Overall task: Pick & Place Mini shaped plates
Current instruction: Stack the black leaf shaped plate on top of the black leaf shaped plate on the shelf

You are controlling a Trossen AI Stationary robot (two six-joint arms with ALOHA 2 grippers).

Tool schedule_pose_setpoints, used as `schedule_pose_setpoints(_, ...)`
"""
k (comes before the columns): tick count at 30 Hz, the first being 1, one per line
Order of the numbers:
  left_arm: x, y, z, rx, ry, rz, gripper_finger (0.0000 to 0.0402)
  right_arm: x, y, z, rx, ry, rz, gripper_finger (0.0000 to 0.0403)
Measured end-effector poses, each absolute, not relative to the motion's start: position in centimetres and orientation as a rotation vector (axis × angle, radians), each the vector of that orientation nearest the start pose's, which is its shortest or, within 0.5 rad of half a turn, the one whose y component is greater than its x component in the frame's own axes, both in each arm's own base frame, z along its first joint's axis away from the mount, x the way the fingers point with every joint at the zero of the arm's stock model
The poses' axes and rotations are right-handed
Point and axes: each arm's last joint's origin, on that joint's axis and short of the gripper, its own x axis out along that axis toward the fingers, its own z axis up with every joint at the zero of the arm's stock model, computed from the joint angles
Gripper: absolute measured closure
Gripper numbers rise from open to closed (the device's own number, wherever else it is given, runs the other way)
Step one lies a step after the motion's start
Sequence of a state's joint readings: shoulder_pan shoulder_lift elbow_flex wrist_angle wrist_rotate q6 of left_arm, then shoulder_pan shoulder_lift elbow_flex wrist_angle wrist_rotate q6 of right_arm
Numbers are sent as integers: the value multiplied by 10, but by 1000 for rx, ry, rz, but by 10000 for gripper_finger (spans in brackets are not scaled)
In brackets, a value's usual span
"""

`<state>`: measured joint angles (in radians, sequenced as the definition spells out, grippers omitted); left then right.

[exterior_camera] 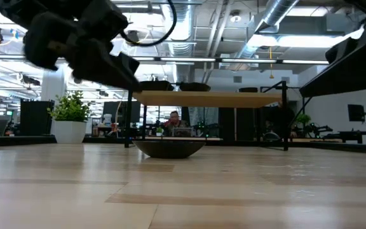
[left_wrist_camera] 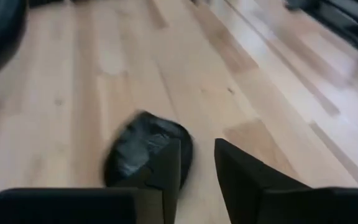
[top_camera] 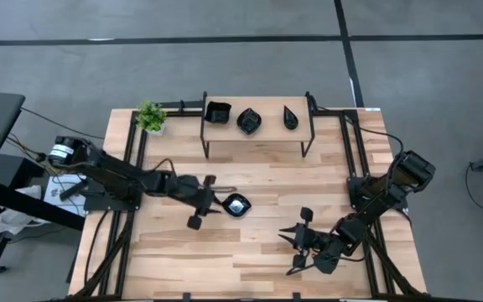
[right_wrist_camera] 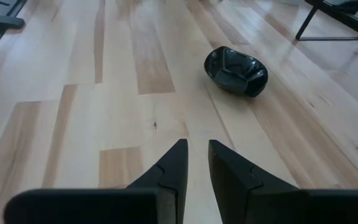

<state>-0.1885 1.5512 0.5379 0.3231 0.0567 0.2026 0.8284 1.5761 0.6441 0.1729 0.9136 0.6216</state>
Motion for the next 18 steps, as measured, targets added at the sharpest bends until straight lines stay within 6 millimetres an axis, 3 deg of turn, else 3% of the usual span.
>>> schedule_pose_setpoints(9,267,-86,98,344,660,-420,233,211,183,149,53,420,-251,343)
schedule_pose_setpoints(18,286,-92,79,479,707,-274,200,211,184,149,54,419,-248,343)
